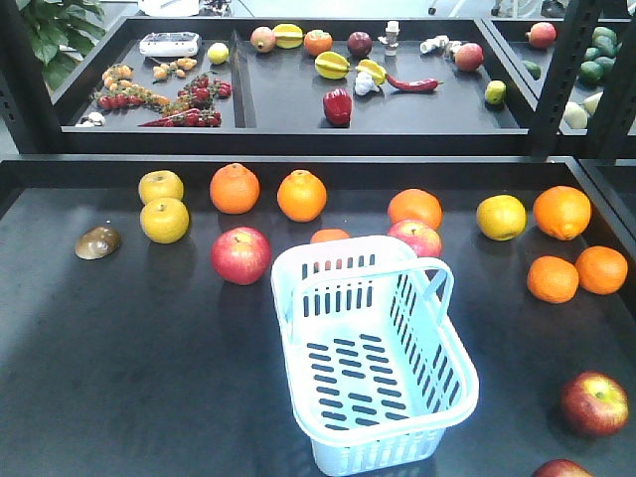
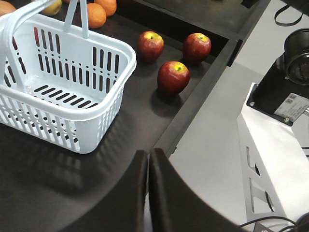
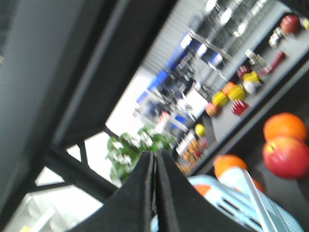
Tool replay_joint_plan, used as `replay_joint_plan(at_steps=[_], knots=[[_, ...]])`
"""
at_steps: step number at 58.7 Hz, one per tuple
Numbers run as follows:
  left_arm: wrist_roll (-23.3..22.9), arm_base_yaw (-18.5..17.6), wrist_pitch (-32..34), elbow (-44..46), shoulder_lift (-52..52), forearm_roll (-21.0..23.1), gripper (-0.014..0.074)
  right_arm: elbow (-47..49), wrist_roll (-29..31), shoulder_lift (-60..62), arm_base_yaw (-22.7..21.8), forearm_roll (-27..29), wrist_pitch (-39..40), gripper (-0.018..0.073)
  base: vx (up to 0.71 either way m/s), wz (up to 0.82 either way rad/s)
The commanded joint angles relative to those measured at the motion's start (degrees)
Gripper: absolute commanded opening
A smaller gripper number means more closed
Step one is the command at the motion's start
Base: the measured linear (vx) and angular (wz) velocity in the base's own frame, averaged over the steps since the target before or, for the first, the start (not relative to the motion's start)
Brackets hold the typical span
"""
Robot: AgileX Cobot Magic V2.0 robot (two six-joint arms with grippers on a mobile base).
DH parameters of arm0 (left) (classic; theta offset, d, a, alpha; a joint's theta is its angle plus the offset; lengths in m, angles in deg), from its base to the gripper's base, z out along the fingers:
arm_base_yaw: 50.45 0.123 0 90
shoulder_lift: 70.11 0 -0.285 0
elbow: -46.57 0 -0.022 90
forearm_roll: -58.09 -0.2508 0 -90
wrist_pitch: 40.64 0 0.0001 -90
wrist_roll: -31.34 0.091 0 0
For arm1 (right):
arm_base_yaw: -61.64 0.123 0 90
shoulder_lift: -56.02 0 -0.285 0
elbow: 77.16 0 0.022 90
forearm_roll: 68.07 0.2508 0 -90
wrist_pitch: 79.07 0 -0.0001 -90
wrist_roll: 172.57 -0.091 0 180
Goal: Pick three apples into basket with both arms
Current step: 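Lift the left gripper away from the basket handle, then reach the right gripper down to the red apple nearest the robot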
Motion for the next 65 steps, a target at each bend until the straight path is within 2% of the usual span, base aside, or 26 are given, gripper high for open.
replay_joint_plan(at_steps=[1, 13, 18, 21, 28, 38, 43, 49, 60, 63, 65], knots=[[-0.33, -0.38, 2.27, 1.25, -0.11, 2.51, -0.0007, 7.57, 3.38, 0.31, 0.05, -4.95, -4.81, -0.0005, 0.0, 0.0], [-0.33, -0.38, 3.11, 1.25, -0.11, 2.39, -0.0007, 29.38, 10.37, -10.79, 0.05, -14.0, -30.64, -0.0005, 0.0, 0.0], [-0.33, -0.38, 3.16, 1.25, -0.11, 2.34, -0.0007, 35.79, 13.53, -15.41, 0.05, -15.51, -33.92, -0.0005, 0.0, 0.0], [-0.33, -0.38, 3.16, 1.25, -0.11, 2.34, -0.0007, 39.04, 16.35, -17.37, 0.05, -18.22, -33.59, -0.0005, 0.0, 0.0], [-0.33, -0.38, 2.67, 1.25, -0.11, 2.16, -0.0007, 43.92, 16.86, -20.32, 0.05, -21.36, -32.59, -0.0005, 0.0, 0.0], [-0.33, -0.38, 1.51, 1.25, -0.11, 2.16, -0.0007, 50.41, 22.75, -31.32, 0.05, -21.97, -48.75, 0.0, 0.0, 0.0], [-0.33, -0.38, 1.2, 1.25, -0.11, 2.16, -0.0006, 52.49, 26.55, -38.55, 0.05, -22.02, -54.65, 0.0036, 0.0, 0.0], [-0.33, -0.38, 1.26, 1.25, -0.11, 2.16, -0.0007, 53.26, 27.1, -46.04, -0.24, -22.32, -59.58, 0.0162, 0.0, 0.0], [-0.33, -0.38, 0.97, 1.25, -0.11, 2.16, -0.0006, 53.26, 26.83, -60.21, -0.24, -28.62, -66.96, 0.0617, 0.0, 0.0], [-0.33, -0.38, 0.85, 1.25, -0.11, 2.16, -0.0006, 53.26, 26.83, -63.4, -0.24, -29.29, -67.69, 0.0711, 0.0, 0.0], [-0.33, -0.38, 0.85, 1.25, -0.11, 2.16, -0.0006, 53.26, 26.66, -65.0, -0.24, -29.23, -67.93, 0.073, 0.0, 0.0]])
